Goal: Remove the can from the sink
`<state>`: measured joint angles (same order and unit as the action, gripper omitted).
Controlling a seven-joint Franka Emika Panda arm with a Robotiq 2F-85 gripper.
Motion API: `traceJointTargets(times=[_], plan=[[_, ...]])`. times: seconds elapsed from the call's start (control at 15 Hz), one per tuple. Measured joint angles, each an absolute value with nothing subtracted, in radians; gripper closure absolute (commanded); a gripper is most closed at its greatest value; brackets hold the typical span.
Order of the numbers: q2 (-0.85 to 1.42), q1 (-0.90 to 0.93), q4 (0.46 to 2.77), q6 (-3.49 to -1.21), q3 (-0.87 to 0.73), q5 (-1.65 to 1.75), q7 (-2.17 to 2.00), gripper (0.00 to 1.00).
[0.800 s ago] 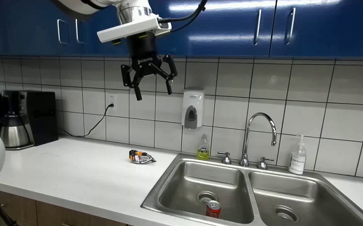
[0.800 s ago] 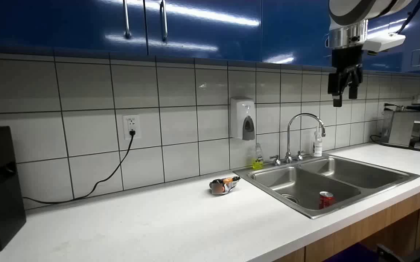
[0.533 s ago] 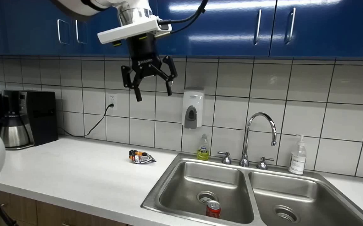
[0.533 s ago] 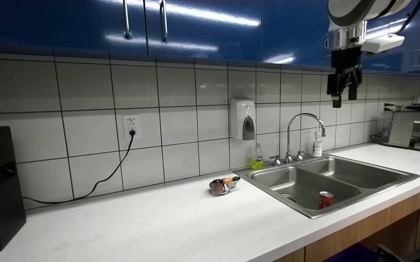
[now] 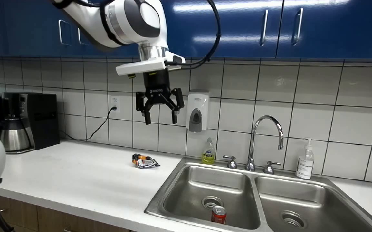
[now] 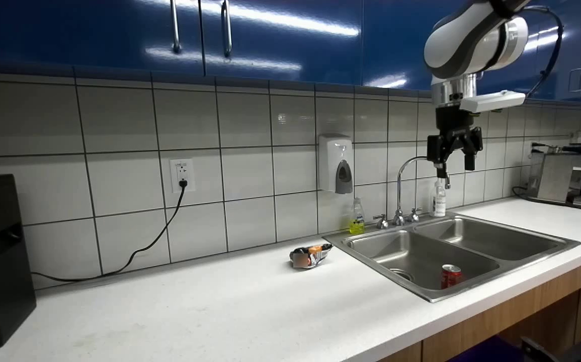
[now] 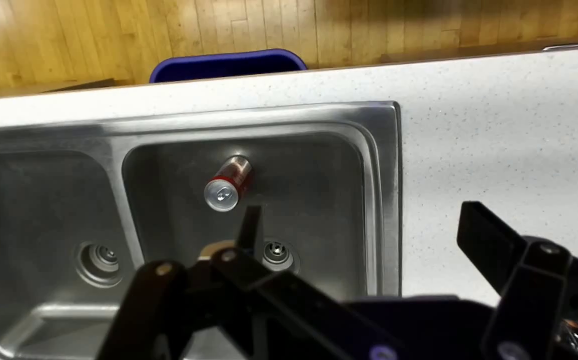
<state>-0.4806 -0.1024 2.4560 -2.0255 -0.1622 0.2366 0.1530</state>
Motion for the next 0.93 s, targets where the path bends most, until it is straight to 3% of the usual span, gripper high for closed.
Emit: traceJointTargets(times=[0.93], plan=[[0.016, -0.181, 2.317, -2.318, -0.256, 0.102, 0.142, 0.0]])
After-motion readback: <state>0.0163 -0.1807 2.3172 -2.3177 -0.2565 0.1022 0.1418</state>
